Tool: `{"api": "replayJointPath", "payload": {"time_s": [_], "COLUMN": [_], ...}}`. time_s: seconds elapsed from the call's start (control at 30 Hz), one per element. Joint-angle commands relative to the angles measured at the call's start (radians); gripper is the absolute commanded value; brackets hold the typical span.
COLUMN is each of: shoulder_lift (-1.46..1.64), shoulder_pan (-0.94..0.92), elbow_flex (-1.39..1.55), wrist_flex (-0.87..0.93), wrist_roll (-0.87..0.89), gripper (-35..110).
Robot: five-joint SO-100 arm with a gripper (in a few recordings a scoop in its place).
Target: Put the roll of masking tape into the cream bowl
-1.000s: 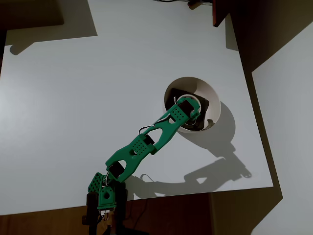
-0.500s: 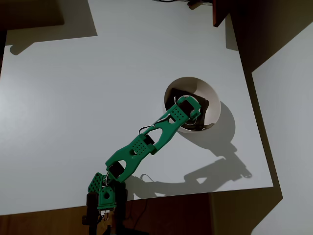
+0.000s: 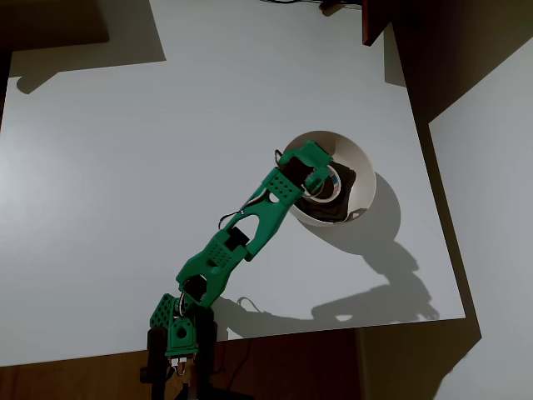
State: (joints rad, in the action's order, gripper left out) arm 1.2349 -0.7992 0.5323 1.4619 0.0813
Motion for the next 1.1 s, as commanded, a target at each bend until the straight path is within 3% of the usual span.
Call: {"api": "replayJointPath", "payload": {"time_s": [0.0,0.53,0.9,1.07], "shoulder_lift": [0.218,0.502,0.746,0.902], "shoulder_pan": [0.081,0.598,0.848,0.896], "elbow_flex": [-0.061,-0.046,0.290,0.578], "wrist_flex": [0.084,0.402,0.388,0.279], "wrist_roll": [0.034,0.048,0.067,0.055], "gripper": [-8,-8,-8,-8]}}
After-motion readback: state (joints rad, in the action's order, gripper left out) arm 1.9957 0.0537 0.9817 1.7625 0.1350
